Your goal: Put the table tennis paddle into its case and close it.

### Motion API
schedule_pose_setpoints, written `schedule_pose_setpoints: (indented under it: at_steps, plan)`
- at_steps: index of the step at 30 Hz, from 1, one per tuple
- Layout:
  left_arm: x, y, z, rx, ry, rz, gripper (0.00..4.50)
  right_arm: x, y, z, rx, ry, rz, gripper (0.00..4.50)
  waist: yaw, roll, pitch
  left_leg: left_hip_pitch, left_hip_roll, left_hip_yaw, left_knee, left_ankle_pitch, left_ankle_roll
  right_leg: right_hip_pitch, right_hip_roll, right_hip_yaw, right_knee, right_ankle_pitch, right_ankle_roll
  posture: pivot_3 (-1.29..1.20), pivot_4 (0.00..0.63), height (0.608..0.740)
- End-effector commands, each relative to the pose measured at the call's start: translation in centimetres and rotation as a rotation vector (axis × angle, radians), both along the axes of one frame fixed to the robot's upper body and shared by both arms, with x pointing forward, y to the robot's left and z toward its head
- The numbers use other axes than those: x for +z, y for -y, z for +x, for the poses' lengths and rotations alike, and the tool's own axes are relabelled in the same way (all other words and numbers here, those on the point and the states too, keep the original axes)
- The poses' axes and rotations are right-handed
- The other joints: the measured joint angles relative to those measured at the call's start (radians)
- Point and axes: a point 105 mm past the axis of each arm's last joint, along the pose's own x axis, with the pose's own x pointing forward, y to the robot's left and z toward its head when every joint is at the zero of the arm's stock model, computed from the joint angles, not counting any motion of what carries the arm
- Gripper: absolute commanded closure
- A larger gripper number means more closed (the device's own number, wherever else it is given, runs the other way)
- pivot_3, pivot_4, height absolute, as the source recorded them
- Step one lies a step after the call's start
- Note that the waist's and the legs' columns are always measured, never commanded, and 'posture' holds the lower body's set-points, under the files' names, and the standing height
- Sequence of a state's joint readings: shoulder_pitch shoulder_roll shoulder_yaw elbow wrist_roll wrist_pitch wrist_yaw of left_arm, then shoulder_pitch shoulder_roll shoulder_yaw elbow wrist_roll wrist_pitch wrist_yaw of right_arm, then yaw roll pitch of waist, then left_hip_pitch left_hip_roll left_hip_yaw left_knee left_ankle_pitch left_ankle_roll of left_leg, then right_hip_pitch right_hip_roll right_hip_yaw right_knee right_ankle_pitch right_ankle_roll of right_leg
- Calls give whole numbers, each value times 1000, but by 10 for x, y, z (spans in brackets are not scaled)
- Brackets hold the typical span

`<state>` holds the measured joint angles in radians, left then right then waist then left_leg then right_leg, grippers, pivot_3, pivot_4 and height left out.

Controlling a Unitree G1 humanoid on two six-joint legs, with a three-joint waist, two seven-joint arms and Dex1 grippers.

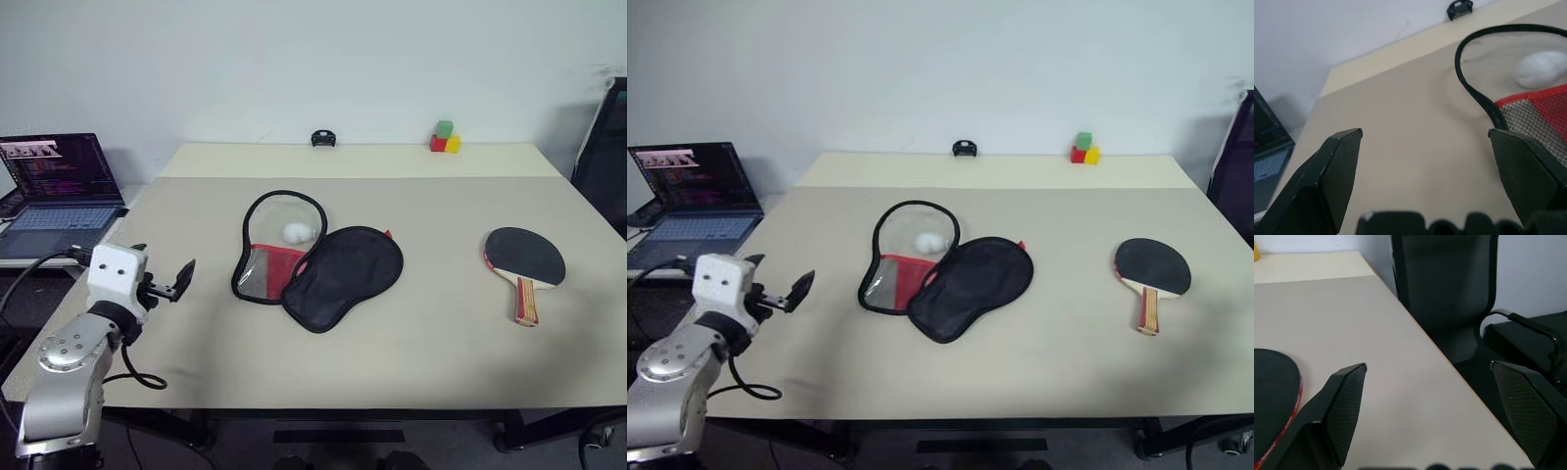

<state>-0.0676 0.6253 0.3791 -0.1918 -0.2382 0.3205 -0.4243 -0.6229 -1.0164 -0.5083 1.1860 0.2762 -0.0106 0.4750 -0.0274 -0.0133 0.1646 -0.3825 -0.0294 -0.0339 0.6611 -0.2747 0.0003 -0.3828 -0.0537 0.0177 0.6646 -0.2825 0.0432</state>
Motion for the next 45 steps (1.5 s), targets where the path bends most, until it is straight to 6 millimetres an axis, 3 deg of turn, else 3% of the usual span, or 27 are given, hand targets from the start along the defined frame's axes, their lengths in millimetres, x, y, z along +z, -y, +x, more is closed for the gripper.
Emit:
schedule_pose_setpoints:
  at_steps: [1,5,9,13,20,24,28,32,35,43,45]
  plan:
    - [9,4,1,-7,40,15,0,21,5,-3,4,19,-45,56,0,0,0,0,0,0,0,0,0,0,0,0,0,0,0,0,150,740]
    - [6,6,4,-14,40,8,0,23,2,-1,23,20,-39,56,0,0,0,0,0,0,0,0,0,0,0,0,-1,0,0,0,150,740]
    - [2,6,8,-37,25,-4,0,43,-5,3,101,44,-70,56,0,1,0,0,0,0,0,0,0,0,0,0,-1,0,0,0,150,740]
    - [4,4,11,-45,42,-10,0,42,-11,3,146,14,-84,56,0,0,0,0,0,0,0,0,0,0,0,-1,-1,0,0,0,150,740]
    - [12,2,12,-80,59,-15,0,31,-50,23,320,21,-46,56,-2,0,1,0,1,0,0,-1,1,0,0,-1,-1,0,0,0,150,740]
    - [12,9,13,-196,-10,13,0,35,-94,31,510,-14,-76,56,-1,1,1,0,1,-1,0,-1,1,0,0,-1,-1,0,0,0,150,740]
    - [20,24,24,-302,-27,47,0,33,-142,23,713,-65,-82,56,6,1,1,-1,1,-3,0,-1,0,0,0,-3,-1,0,0,0,150,740]
    - [32,44,26,-430,-40,34,0,37,-198,17,915,-82,-48,56,12,1,1,-2,1,-4,0,-1,0,0,0,-3,-1,0,0,0,150,740]
    - [29,58,24,-536,-94,37,0,34,-243,18,1065,-121,-16,56,7,1,1,-2,1,-4,0,-1,0,-1,0,-3,-1,0,0,0,150,740]
    - [29,71,19,-666,-133,4,0,11,-323,22,1248,-181,125,56,2,-1,2,-6,1,-5,0,-1,0,-4,0,-4,-1,0,0,0,150,740]
    - [30,74,18,-693,-140,12,0,4,-332,29,1225,-190,158,56,2,-1,2,-9,1,-6,1,-1,0,-7,0,-5,-1,0,0,0,150,740]
